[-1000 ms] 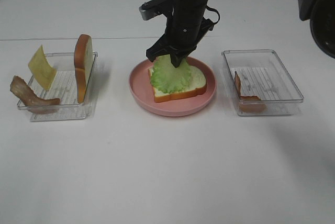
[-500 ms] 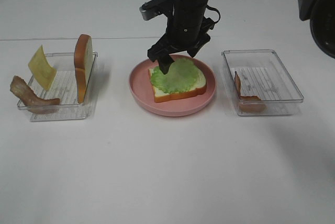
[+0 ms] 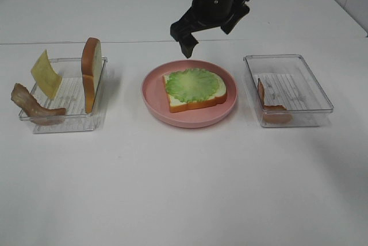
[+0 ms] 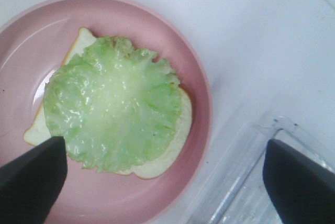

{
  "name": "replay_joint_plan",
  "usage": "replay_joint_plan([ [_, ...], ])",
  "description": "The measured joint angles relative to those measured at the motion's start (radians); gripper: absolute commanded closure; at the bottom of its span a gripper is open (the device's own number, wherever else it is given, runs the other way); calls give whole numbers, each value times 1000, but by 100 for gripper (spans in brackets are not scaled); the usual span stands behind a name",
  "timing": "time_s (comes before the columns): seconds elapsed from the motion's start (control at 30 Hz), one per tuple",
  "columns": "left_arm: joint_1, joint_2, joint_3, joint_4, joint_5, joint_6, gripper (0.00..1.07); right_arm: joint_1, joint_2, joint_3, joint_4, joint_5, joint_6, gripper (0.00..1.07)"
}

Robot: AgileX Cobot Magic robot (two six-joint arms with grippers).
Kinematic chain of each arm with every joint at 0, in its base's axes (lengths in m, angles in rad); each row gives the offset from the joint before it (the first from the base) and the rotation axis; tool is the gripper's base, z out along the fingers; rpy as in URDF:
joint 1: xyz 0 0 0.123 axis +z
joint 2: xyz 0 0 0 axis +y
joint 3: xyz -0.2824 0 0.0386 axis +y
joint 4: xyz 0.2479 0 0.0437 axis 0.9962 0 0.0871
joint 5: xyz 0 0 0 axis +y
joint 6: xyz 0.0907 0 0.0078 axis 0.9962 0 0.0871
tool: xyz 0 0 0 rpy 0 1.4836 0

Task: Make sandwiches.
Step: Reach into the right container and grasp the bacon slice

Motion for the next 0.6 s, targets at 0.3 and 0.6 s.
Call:
replay_joint_plan([
  [0.3,0,0,0,0,0,0,16,-56,-121,-3,-10,102,27,8],
  [0.6,0,0,0,0,0,0,16,-208,-159,16,89,175,47,8],
])
